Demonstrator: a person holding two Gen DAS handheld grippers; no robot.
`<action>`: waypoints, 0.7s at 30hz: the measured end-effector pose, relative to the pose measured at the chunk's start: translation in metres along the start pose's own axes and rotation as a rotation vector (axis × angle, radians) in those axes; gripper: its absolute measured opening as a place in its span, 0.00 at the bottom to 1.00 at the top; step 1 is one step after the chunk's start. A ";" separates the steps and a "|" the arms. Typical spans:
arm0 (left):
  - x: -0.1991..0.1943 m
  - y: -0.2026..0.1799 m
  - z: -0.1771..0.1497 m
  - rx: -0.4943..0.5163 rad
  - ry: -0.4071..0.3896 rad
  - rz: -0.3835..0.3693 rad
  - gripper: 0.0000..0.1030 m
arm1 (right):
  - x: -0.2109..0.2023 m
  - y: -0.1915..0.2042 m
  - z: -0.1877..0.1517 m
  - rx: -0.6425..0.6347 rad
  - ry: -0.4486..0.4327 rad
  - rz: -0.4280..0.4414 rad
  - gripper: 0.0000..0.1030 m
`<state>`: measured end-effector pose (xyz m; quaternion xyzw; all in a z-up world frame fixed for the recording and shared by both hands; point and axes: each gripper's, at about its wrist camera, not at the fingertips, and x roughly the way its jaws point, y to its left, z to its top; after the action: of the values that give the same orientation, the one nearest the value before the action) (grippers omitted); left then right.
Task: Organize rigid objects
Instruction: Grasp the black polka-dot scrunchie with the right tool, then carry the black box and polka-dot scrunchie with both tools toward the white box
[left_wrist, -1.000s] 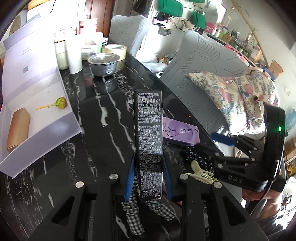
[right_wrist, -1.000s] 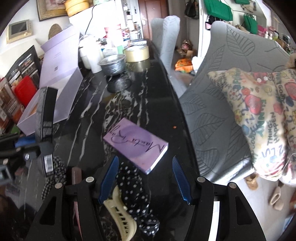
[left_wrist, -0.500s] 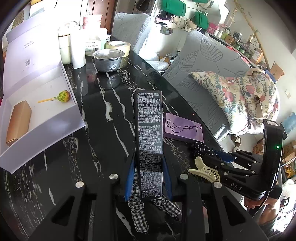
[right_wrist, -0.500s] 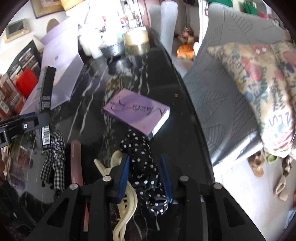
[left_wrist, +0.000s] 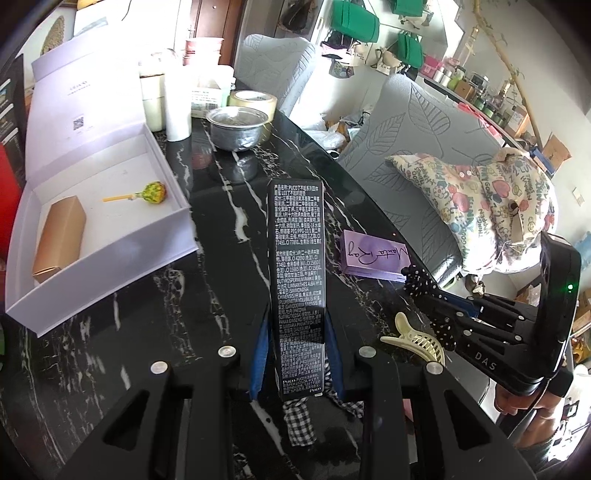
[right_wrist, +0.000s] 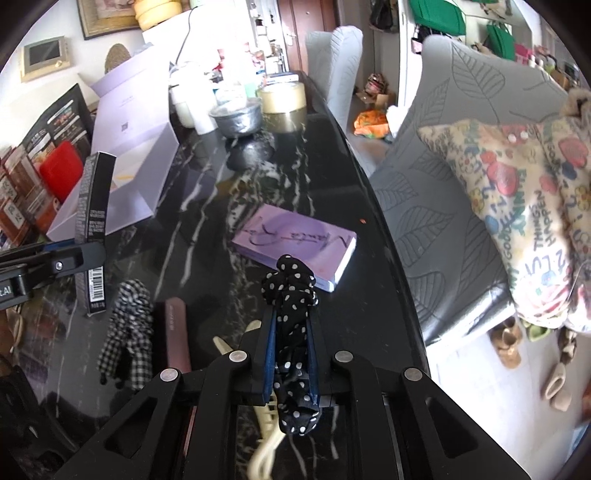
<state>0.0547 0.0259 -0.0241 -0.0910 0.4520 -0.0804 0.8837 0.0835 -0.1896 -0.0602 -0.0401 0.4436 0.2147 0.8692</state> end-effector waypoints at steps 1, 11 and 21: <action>-0.002 0.002 0.000 -0.004 -0.003 0.003 0.27 | -0.001 0.003 0.001 -0.008 -0.005 -0.002 0.14; -0.024 0.021 -0.008 -0.042 -0.041 0.043 0.27 | -0.006 0.042 0.018 -0.085 -0.052 0.032 0.14; -0.051 0.050 -0.026 -0.098 -0.076 0.099 0.27 | -0.004 0.088 0.026 -0.183 -0.056 0.098 0.14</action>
<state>0.0070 0.0838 -0.0107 -0.1146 0.4256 -0.0106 0.8976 0.0652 -0.1041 -0.0305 -0.0917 0.3993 0.2976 0.8623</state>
